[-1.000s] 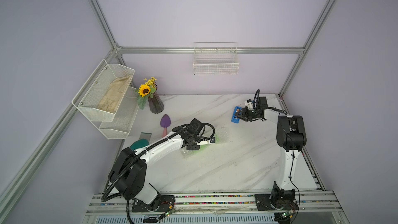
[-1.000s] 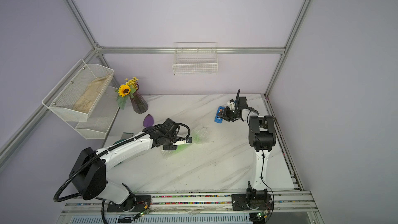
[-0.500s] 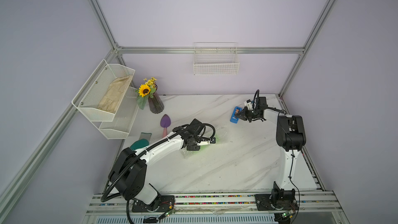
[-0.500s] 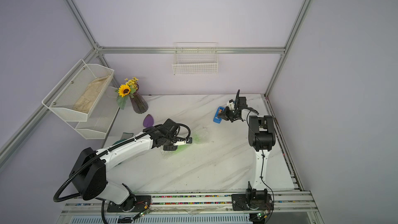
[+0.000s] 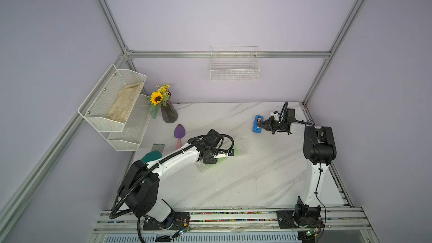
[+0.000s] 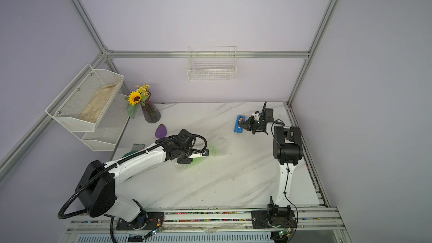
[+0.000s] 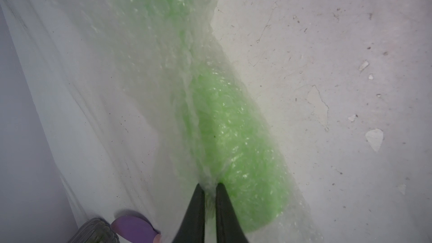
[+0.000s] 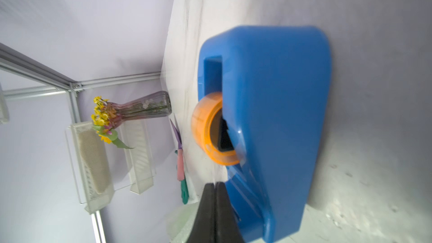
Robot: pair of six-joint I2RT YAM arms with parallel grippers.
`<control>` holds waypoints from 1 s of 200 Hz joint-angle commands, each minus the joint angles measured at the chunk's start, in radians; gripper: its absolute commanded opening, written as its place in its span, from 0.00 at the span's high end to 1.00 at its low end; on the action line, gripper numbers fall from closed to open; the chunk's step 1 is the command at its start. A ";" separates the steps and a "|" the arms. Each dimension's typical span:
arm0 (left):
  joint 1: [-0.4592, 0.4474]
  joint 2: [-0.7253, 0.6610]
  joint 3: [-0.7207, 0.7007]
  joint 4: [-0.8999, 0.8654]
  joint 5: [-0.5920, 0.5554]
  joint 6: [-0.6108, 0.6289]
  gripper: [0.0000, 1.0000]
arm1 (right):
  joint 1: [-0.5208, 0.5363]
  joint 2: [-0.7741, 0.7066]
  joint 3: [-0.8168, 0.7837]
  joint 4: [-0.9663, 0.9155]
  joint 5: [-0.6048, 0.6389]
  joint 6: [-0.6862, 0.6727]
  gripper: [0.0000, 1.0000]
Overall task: Wrap wine glasses in bubble wrap
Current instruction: Pull the tape from the tape cutter.
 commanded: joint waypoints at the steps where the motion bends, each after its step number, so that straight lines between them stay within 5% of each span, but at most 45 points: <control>1: -0.006 -0.003 -0.004 -0.014 -0.002 0.001 0.88 | -0.010 -0.038 -0.054 0.230 -0.083 0.234 1.00; 66: -0.009 0.001 0.002 -0.017 -0.006 0.001 0.88 | -0.027 -0.098 -0.066 0.281 -0.108 0.291 1.00; 106: -0.010 0.003 0.001 -0.017 -0.001 0.001 0.88 | -0.033 -0.060 -0.143 0.441 -0.139 0.416 1.00; 123: -0.014 0.005 0.001 -0.019 -0.007 -0.001 0.88 | -0.038 -0.041 -0.214 0.654 -0.143 0.561 1.00; 152: -0.015 -0.002 -0.001 -0.020 -0.001 -0.001 0.88 | -0.038 -0.065 -0.213 0.574 -0.144 0.512 1.00; 200: -0.017 0.007 -0.001 -0.020 0.001 -0.004 0.88 | -0.052 -0.015 -0.295 0.697 -0.136 0.625 1.00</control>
